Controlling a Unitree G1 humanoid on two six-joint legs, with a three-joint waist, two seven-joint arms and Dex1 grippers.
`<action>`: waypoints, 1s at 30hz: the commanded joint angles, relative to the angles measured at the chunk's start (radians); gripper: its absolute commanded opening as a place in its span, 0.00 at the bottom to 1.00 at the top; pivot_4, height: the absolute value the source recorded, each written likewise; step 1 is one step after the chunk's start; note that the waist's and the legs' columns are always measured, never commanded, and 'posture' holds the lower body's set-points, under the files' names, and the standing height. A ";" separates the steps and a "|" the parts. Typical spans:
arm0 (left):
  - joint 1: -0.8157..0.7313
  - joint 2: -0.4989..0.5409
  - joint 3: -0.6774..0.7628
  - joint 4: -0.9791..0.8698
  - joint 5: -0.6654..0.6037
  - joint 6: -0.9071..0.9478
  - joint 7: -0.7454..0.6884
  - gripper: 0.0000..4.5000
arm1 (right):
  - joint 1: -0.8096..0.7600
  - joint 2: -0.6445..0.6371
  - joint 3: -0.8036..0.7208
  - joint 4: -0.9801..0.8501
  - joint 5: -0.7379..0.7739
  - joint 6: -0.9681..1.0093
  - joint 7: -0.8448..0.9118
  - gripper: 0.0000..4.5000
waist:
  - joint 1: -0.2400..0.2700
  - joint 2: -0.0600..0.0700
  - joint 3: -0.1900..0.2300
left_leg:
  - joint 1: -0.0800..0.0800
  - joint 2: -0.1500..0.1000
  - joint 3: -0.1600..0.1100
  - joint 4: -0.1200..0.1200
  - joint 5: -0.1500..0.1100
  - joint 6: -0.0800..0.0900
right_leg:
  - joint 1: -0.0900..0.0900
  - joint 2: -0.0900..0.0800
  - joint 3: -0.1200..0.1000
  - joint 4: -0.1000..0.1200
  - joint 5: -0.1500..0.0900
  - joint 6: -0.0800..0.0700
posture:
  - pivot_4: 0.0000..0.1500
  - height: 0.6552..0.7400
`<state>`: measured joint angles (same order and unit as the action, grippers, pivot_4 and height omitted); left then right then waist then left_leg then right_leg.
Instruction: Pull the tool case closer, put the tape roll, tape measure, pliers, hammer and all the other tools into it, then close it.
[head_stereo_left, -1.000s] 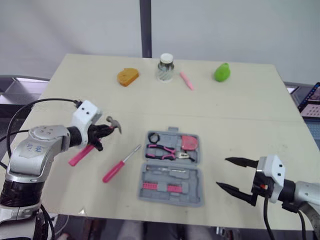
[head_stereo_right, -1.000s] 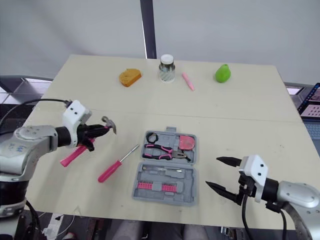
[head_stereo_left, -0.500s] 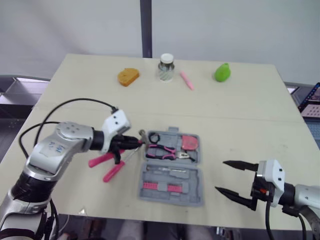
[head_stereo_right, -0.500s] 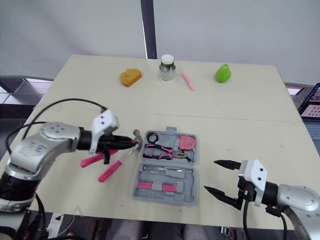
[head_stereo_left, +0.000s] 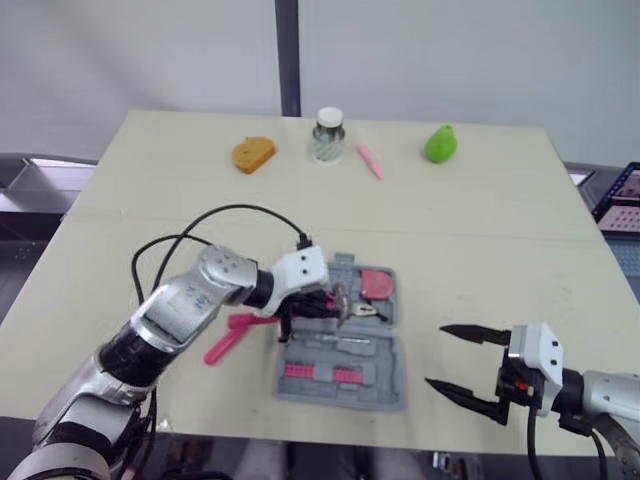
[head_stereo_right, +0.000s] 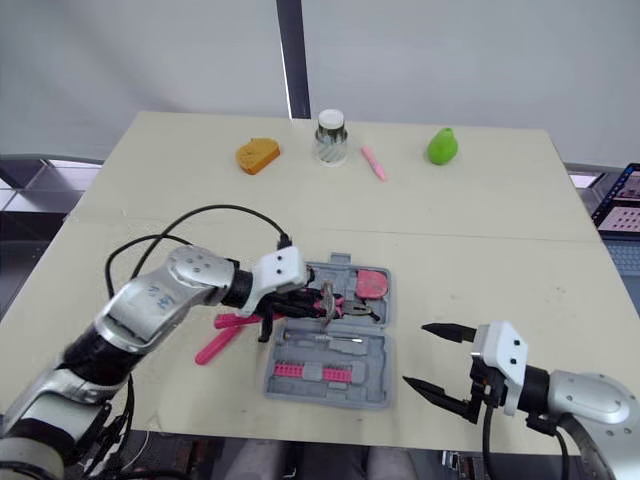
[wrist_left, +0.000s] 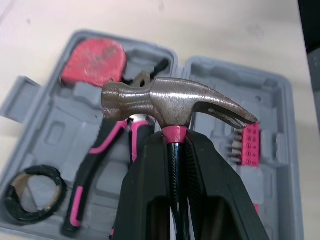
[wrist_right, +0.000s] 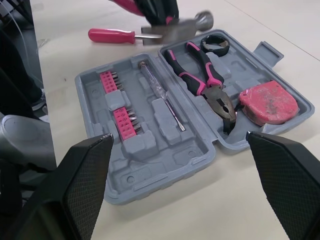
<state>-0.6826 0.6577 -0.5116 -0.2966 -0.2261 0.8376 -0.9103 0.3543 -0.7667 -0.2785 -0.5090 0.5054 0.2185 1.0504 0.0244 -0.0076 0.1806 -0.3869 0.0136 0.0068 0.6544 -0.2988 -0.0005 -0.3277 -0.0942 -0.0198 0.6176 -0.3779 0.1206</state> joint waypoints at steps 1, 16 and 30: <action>-0.050 -0.044 -0.055 -0.010 0.045 -0.005 -0.003 0.01 | -0.017 0.000 0.007 -0.003 0.002 -0.018 0.006 1.00 | 0.000 0.000 0.000 | 0.000 0.000 0.000 0.001 0.000 0.000 | 0.000 0.000 0.000 0.000 0.000 0.000 | 1.00 0.72; -0.129 -0.202 -0.222 0.007 0.172 0.055 0.026 0.01 | 0.051 -0.010 -0.063 0.015 -0.007 -0.056 0.041 1.00 | 0.001 0.000 0.000 | -0.001 -0.001 -0.001 0.004 0.000 0.001 | 0.000 0.000 0.000 0.002 0.000 0.000 | 1.00 0.72; -0.133 -0.260 -0.327 -0.002 0.254 0.043 0.022 0.01 | 0.211 -0.011 -0.162 0.033 -0.026 -0.125 0.089 1.00 | 0.001 0.001 0.000 | -0.001 -0.001 -0.001 0.004 -0.001 0.001 | 0.000 0.000 0.000 0.002 0.000 0.000 | 1.00 0.72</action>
<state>-0.7958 0.4083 -0.8402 -0.2624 0.0131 0.8943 -0.8876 0.5605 -0.7774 -0.4083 -0.4679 0.4743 0.1111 1.1286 0.0256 -0.0071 0.1803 -0.3879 0.0128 0.0060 0.6589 -0.2995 0.0007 -0.3273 -0.0943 -0.0193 0.6200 -0.3779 0.1207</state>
